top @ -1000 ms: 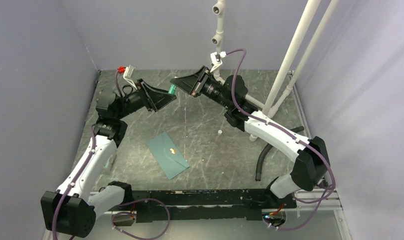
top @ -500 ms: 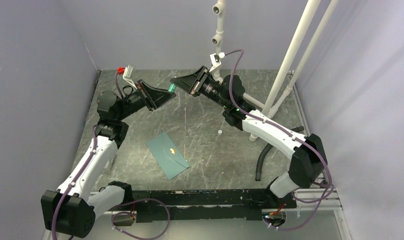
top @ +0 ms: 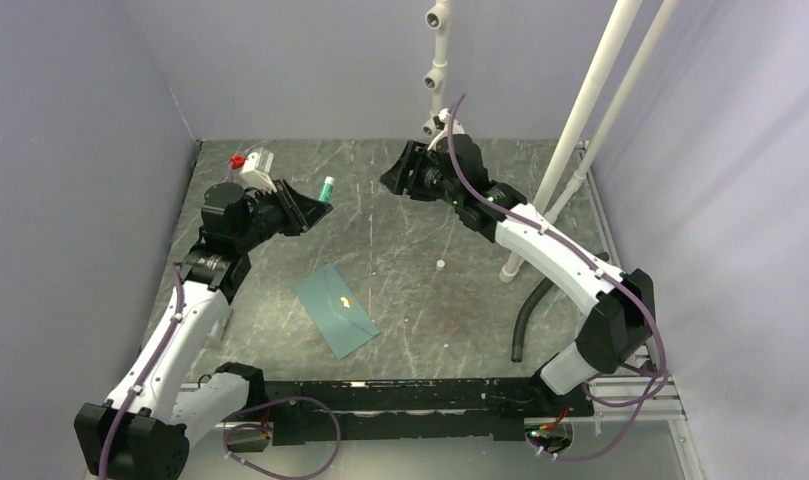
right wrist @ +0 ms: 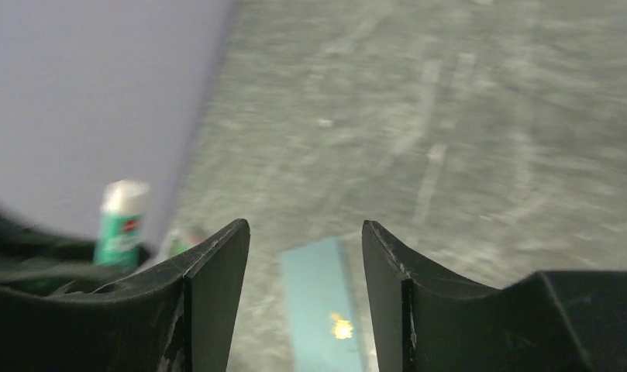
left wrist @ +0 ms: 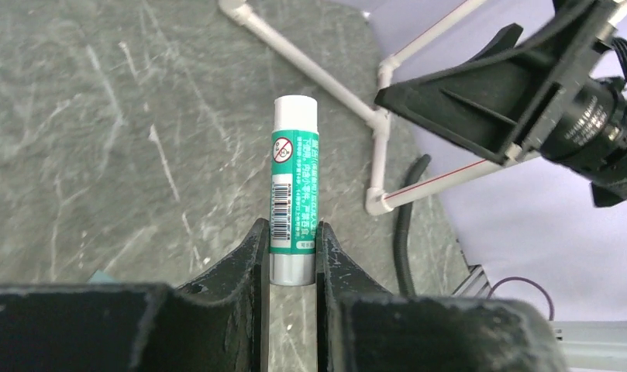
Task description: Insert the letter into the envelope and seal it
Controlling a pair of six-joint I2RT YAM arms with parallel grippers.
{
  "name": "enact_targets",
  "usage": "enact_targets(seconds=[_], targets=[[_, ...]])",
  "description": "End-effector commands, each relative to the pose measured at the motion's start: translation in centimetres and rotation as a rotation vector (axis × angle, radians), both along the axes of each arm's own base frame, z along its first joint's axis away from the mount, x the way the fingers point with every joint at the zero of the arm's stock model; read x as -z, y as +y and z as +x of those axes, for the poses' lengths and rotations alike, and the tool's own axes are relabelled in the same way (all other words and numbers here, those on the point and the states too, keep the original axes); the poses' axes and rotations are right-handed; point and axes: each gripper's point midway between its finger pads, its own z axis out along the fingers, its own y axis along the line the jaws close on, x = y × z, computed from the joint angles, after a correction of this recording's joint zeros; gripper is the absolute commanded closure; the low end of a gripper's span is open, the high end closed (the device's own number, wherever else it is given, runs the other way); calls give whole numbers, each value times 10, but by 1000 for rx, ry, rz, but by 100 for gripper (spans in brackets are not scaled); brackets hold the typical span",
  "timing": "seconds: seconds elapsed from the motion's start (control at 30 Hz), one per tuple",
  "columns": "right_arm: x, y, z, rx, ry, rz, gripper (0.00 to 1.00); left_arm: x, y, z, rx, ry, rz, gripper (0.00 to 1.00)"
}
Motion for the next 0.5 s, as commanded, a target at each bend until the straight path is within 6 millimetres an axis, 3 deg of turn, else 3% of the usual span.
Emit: enact_targets(seconds=[0.0, 0.1, 0.27, 0.37, 0.47], targets=[[95, -78, 11, 166, 195, -477, 43, 5, 14, -8, -40, -7, 84, 98], [138, -97, 3, 135, 313, -579, 44, 8, 11, -13, -12, -15, 97, 98], [193, -110, -18, 58, 442, -702, 41, 10, 8, -17, 21, -18, 102, 98], [218, -117, -25, 50, 504, -762, 41, 10, 7, -18, 31, -17, 98, 97], [230, -118, -27, 45, 522, -768, 44, 11, 6, -18, 36, -18, 101, 98]])
